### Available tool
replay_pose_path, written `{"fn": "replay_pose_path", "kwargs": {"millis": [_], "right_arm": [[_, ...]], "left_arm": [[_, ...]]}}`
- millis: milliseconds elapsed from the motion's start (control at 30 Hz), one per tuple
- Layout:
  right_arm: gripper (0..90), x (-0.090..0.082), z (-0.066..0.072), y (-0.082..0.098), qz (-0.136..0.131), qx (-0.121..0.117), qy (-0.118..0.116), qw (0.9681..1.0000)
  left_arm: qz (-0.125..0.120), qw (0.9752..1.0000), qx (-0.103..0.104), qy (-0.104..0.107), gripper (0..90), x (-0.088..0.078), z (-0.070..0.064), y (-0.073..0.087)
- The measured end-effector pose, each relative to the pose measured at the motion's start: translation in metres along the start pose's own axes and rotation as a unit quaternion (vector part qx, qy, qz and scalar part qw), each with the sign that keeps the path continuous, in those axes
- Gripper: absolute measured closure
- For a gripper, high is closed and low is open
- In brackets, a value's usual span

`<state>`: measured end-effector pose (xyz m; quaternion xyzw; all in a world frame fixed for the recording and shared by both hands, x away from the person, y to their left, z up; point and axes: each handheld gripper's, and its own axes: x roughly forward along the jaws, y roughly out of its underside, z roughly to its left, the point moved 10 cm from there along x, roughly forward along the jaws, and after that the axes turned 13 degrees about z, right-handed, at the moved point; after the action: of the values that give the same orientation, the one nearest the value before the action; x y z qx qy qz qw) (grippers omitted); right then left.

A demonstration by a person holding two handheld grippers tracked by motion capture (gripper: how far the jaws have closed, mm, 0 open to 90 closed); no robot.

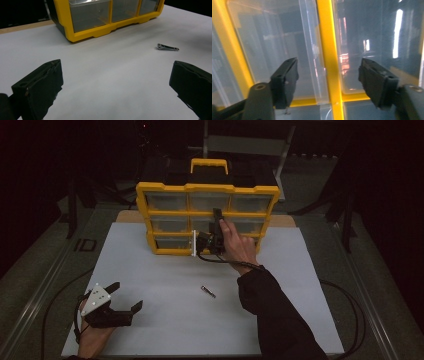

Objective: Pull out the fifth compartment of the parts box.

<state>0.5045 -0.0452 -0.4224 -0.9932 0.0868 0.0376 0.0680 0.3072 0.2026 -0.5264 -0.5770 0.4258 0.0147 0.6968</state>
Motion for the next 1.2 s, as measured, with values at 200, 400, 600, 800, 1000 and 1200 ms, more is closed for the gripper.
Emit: {"fn": "replay_pose_path", "kwargs": {"millis": [200,400,600,800,1000,1200], "right_arm": [[41.9,0.0007,-0.0013,-0.0022,-0.004,-0.027,0.033,0.9991],[45.0,0.0019,-0.0013,-0.0030,-0.007,-0.049,0.055,0.9972],[48.1,0.0015,-0.0011,-0.0031,-0.010,-0.065,0.066,0.9957],[50.7,0.0004,-0.0013,-0.0027,-0.010,-0.066,0.071,0.9952],[57.1,-0.0031,0.0004,-0.0017,-0.011,-0.072,0.059,0.9956],[66.0,-0.0072,0.0035,-0.0002,-0.011,-0.084,0.042,0.9955]], "left_arm": [[0.000,1.0000,0.000,-0.001,0.0,-0.0001,0.0002,0.0000],[0.000,1.0000,0.000,0.000,0.0,0.0002,-0.0001,0.0001],[0.000,1.0000,0.000,0.000,0.0,0.0003,-0.0004,0.0000],[0.002,1.0000,-0.001,0.001,0.0,0.0011,-0.0002,0.0007],[0.003,1.0000,0.000,0.001,0.0,0.0018,0.0000,0.0013],[0.005,1.0000,0.000,0.001,0.0,0.0028,-0.0006,0.0018]]}}
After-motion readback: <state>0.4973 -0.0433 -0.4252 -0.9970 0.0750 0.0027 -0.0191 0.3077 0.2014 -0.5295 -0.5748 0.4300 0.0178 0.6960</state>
